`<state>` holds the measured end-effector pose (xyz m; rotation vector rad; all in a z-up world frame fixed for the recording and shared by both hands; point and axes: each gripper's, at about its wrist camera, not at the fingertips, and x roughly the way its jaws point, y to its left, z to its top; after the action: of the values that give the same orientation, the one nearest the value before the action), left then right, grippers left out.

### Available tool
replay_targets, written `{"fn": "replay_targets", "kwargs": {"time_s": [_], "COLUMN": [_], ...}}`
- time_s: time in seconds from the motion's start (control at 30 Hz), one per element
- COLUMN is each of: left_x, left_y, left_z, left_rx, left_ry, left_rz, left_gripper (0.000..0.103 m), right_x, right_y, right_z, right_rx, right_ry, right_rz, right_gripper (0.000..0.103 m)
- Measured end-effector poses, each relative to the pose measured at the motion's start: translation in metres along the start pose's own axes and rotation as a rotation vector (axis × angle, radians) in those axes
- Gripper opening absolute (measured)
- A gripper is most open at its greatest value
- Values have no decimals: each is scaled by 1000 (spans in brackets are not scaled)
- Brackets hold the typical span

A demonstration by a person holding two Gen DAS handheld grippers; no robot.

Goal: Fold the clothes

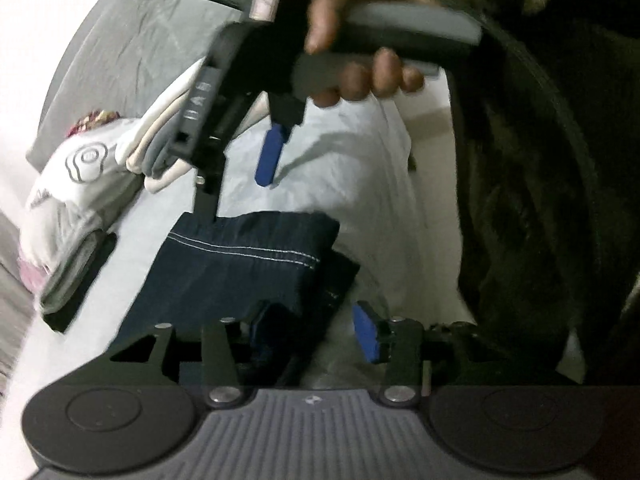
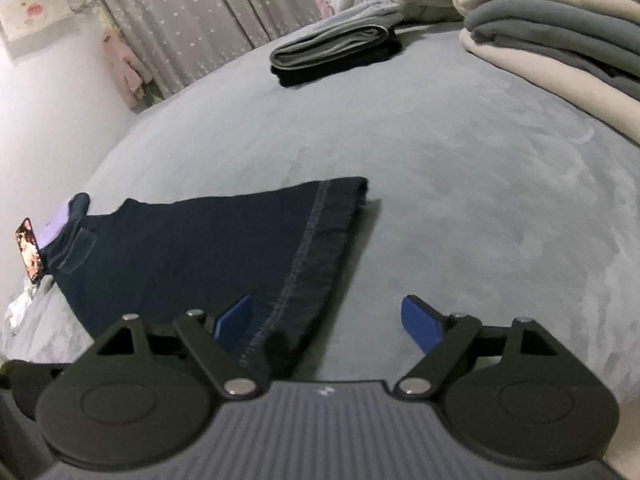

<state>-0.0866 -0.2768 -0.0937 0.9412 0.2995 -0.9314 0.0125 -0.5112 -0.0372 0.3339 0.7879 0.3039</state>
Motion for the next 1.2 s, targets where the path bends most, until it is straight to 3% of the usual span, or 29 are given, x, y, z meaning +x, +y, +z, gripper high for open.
{"fn": "replay_targets", "kwargs": {"time_s": [0.07,0.13,0.47,0.67,0.73,0.9,1.0,1.2], "left_x": [8,9,-11,-19,-23,-36,-39,-45], "left_y": [-3,1,65,94,100,96,93,87], "left_z": [0,-1,-29,-55,-61,-59,-56,-57], "left_rx": [38,7,-557,-867,-927,-928,-906,-883], "left_ry": [5,-2,-138,-233,-257,-289,-314,-336], "left_rz": [24,14,-133,-164,-164,-140,-108,-87], "left_gripper": [50,48,35,29,29,29,29,28], "right_x": [-1,-3,-3,1,4,14,19,31], "right_y": [0,-4,-10,-16,-20,-35,-45,-46], "right_z": [1,1,7,12,12,9,8,8], "right_rx": [6,25,90,176,216,370,476,539], "right_ry": [-7,-14,-37,-35,-24,31,56,93], "right_rz": [7,13,33,84,106,181,271,324], "right_gripper": [86,86,88,90,90,90,86,78]}}
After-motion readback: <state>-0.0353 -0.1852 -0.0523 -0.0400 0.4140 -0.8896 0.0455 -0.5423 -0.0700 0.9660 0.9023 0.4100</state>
